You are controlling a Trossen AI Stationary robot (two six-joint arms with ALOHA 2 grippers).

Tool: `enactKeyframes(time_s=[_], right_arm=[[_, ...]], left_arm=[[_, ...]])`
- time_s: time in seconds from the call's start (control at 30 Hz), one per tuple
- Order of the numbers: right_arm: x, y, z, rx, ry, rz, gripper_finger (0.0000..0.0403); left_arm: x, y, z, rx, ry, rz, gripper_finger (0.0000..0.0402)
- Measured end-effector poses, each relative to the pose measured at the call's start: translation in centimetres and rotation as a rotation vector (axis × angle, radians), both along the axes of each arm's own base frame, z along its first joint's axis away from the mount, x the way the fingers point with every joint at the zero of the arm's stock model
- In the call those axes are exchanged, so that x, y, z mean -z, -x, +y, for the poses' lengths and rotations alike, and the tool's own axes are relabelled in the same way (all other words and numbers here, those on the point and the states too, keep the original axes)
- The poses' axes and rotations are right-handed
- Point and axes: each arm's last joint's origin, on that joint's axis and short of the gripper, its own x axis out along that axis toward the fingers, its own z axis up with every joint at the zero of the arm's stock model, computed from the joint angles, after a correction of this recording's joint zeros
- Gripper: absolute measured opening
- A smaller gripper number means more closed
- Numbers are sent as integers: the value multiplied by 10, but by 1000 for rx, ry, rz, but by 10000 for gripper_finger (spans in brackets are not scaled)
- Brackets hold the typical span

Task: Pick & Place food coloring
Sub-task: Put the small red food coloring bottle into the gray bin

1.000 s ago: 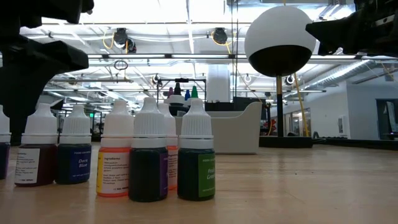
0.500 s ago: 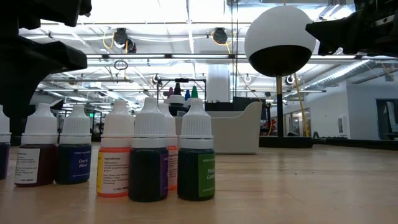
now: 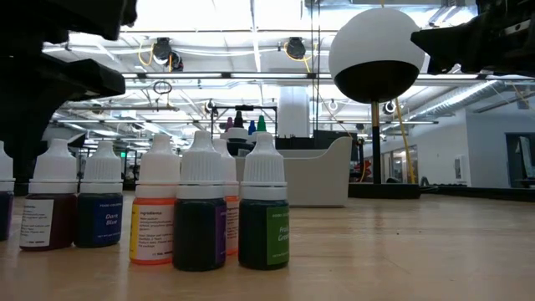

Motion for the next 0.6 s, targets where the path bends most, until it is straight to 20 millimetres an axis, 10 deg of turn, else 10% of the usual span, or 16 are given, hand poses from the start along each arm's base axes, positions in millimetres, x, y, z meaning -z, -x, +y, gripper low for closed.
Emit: enactKeyframes(time_s=[0.6], right_arm=[[0, 0, 0, 0, 0, 0, 0]], left_arm=[[0, -3, 4, -16, 26, 17, 115]])
